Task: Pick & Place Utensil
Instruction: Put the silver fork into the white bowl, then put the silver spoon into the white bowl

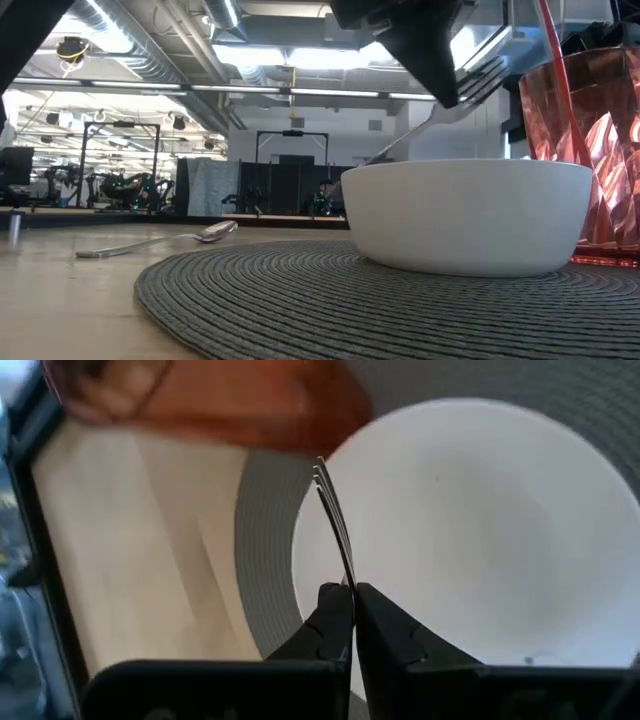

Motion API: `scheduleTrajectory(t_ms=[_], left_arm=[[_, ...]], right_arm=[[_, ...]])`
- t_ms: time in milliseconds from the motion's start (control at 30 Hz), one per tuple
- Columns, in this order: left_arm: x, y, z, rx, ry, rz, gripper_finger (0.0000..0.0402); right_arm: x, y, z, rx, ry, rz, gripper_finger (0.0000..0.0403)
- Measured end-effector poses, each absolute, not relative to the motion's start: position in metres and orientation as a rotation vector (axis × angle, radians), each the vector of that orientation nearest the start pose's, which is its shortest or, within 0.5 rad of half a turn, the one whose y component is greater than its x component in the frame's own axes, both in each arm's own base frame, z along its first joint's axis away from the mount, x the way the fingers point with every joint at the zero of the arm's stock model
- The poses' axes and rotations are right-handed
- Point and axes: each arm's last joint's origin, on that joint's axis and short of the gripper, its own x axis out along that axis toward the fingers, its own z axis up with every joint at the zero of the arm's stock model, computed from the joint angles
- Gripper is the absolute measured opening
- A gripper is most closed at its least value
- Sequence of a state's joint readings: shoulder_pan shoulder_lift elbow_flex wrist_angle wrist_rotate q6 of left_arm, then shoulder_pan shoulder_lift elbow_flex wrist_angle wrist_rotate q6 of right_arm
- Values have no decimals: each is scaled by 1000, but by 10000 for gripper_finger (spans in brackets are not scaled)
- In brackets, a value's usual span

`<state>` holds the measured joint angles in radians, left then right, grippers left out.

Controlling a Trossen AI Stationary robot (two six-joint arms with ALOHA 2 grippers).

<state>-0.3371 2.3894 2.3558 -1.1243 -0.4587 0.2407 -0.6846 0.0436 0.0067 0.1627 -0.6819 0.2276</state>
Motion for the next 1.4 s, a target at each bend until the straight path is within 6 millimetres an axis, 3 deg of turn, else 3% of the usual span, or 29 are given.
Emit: scheduleTrajectory(t_ms=[300, 533, 633, 933, 1400], left_arm=[[474, -179, 247, 841, 1001, -125, 3], [478, -193, 211, 1019, 1051, -119, 3], [479, -194, 202, 1012, 1069, -111, 3], [479, -195, 201, 963, 1068, -113, 7], [478, -197, 201, 990, 1069, -136, 72]], right_arm=[[83, -44, 177, 151, -94, 11, 16], [83, -44, 177, 151, -92, 11, 17], [83, -44, 177, 150, -93, 17, 17], [83, -44, 177, 150, -91, 27, 17], [83, -44, 177, 149, -91, 27, 17]])
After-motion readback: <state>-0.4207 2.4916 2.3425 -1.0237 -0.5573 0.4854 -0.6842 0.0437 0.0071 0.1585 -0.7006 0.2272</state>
